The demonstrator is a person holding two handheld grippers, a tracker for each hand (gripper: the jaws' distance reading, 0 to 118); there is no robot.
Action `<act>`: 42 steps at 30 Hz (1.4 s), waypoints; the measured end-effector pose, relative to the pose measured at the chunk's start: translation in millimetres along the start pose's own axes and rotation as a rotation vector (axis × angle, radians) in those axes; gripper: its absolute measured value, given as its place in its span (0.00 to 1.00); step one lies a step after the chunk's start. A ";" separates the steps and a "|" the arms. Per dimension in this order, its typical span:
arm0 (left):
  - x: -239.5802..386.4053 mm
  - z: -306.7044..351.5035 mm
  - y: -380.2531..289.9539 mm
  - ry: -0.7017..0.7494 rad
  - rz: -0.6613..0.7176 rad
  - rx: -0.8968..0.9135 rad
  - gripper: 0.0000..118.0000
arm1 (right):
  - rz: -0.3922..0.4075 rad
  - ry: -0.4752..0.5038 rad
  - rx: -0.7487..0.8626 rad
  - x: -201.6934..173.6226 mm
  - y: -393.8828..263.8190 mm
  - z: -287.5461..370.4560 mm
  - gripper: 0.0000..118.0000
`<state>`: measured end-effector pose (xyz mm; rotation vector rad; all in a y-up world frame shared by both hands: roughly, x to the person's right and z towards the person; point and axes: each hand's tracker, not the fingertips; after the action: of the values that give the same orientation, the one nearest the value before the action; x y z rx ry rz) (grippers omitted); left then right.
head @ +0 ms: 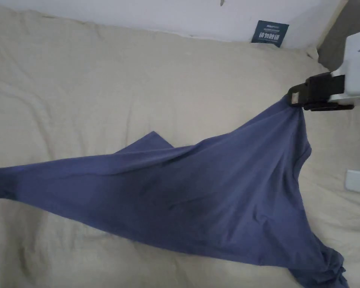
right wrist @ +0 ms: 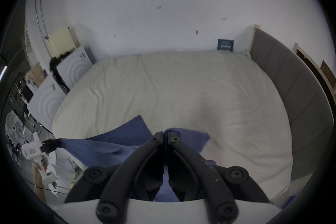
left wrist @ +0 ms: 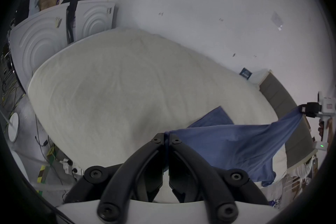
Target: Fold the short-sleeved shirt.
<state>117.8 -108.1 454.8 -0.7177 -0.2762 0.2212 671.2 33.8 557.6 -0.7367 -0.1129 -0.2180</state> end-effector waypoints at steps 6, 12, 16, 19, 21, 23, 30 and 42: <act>25.8 41.4 57.1 -0.095 -0.068 0.144 0.03 | -0.053 -0.015 0.166 6.2 -11.6 116.2 0.05; 65.7 81.9 161.5 -0.161 -0.186 0.300 0.03 | -0.053 -0.125 0.300 8.1 34.5 180.6 0.05; 96.0 87.0 239.7 -0.161 -0.142 0.319 0.03 | -0.064 -0.210 0.336 2.7 86.2 185.3 0.05; 127.0 82.3 288.5 -0.079 -0.210 0.383 0.03 | -0.051 -0.266 0.372 -4.9 129.4 174.1 0.05; 145.5 69.4 321.9 -0.020 -0.253 0.404 0.03 | -0.068 -0.294 0.395 -3.4 166.5 157.4 0.05; 161.5 56.6 351.3 0.039 -0.257 0.409 0.03 | -0.077 -0.304 0.420 -6.9 198.1 144.7 0.05; 206.4 10.0 428.6 0.230 -0.303 0.486 0.03 | -0.118 -0.378 0.546 -32.7 299.1 98.2 0.05; 232.7 -77.0 495.7 0.288 -0.268 0.640 0.03 | -0.166 -0.438 0.707 -43.2 387.6 23.3 0.05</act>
<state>309.8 275.8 106.1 -0.0694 -0.0156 -0.0548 720.3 335.2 313.9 -0.0570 -0.6363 -0.1550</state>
